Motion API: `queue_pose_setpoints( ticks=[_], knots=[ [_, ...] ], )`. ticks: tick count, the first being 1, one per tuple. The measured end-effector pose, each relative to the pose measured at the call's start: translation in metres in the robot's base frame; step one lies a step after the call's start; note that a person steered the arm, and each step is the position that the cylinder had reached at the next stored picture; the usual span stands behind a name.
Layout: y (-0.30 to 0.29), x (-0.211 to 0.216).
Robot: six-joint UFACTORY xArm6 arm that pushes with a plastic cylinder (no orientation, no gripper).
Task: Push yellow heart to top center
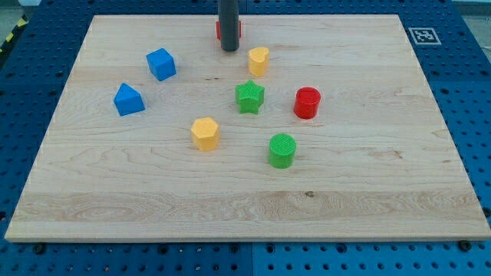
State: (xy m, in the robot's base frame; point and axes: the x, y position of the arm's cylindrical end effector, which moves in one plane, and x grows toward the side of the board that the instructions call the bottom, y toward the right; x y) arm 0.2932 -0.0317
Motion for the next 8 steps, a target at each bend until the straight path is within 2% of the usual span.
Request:
queue_pose_setpoints(
  ticks=[1, 2, 3, 4, 8],
  knots=[
    [0.000, 0.059],
    [0.018, 0.064],
    [0.045, 0.058],
    [0.051, 0.056],
    [0.057, -0.004]
  ],
)
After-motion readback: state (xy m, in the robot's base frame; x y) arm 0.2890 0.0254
